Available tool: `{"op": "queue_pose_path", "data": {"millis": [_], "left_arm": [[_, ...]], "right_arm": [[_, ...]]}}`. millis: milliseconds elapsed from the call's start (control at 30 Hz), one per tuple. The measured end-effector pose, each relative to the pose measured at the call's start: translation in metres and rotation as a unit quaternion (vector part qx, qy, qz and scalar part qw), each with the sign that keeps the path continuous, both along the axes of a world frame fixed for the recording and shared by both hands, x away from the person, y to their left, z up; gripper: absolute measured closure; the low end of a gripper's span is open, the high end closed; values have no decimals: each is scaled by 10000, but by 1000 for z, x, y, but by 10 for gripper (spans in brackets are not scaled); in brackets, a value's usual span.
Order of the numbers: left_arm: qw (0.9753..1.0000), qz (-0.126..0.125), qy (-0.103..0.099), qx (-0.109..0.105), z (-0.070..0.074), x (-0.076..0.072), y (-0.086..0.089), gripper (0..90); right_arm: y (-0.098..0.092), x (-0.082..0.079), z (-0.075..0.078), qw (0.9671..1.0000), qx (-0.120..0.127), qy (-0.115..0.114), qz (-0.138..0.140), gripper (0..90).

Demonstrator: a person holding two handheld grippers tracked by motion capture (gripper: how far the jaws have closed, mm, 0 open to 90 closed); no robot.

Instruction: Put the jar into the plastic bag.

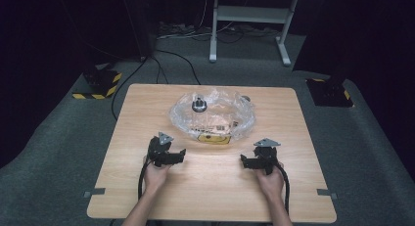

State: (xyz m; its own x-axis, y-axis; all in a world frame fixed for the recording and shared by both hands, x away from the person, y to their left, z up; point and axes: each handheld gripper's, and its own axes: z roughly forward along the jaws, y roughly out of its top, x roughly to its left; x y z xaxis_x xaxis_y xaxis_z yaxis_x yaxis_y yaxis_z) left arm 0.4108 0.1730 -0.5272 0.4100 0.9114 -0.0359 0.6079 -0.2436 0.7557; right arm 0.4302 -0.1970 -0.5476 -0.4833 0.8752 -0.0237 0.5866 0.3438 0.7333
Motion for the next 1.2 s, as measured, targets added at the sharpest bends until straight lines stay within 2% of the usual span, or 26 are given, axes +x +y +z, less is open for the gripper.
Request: {"op": "queue_pose_path", "data": {"millis": [533,800,1200], "left_arm": [[9997,81,176,130,-12,9,-4,181],[9994,163,167,254,-18,14,-3,181],[9990,273,145,315,-20,16,0,170]], "right_arm": [[0,0,0,10000,-4,-2,4,99],[0,0,0,10000,0,2,-1,99],[0,0,0,10000,0,2,-2,99]]}}
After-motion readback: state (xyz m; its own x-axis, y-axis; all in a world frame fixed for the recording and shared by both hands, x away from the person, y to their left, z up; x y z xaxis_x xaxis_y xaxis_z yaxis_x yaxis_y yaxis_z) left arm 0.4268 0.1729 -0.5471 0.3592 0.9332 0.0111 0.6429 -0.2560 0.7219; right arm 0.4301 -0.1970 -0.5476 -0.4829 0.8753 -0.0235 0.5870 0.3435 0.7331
